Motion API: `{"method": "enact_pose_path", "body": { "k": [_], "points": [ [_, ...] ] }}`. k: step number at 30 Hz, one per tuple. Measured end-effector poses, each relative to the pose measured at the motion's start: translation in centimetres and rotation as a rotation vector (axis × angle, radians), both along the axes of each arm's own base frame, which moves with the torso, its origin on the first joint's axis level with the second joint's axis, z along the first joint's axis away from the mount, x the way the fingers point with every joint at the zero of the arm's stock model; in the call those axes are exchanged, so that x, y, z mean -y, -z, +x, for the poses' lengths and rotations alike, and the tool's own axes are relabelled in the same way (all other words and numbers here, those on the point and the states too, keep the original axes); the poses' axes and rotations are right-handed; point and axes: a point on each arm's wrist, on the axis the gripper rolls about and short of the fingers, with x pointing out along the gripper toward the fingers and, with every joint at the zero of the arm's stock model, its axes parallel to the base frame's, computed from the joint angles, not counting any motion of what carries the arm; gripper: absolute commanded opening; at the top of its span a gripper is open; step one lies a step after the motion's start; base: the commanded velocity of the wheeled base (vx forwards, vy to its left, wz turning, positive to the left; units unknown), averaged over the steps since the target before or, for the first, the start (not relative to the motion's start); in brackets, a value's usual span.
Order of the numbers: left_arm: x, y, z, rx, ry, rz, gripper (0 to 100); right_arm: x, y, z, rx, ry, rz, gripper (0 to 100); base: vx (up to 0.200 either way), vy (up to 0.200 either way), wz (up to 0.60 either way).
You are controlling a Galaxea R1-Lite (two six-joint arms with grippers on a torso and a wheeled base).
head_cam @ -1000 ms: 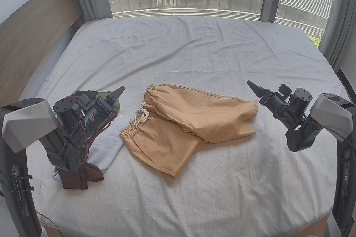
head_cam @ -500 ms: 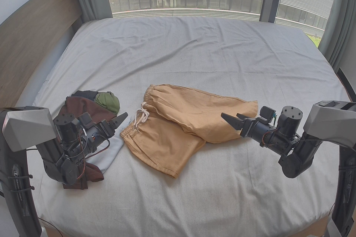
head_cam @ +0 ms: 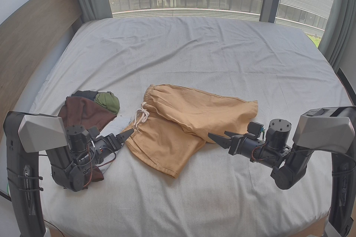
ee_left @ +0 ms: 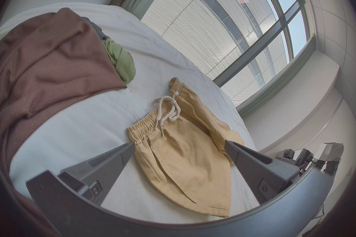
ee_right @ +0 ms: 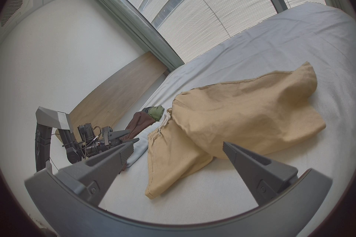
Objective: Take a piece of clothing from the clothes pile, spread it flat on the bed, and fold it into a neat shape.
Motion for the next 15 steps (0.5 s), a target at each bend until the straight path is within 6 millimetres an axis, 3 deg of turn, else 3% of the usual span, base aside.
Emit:
{"method": "enact_pose_path", "body": {
  "k": [15],
  "points": [
    [0.1,1.4,0.6,-0.017,-0.003,0.005,100,-2.4,3.0,-0.4,-0.071,-0.056,-0.013,100,0.000,0.000,0.00]
  ]
}}
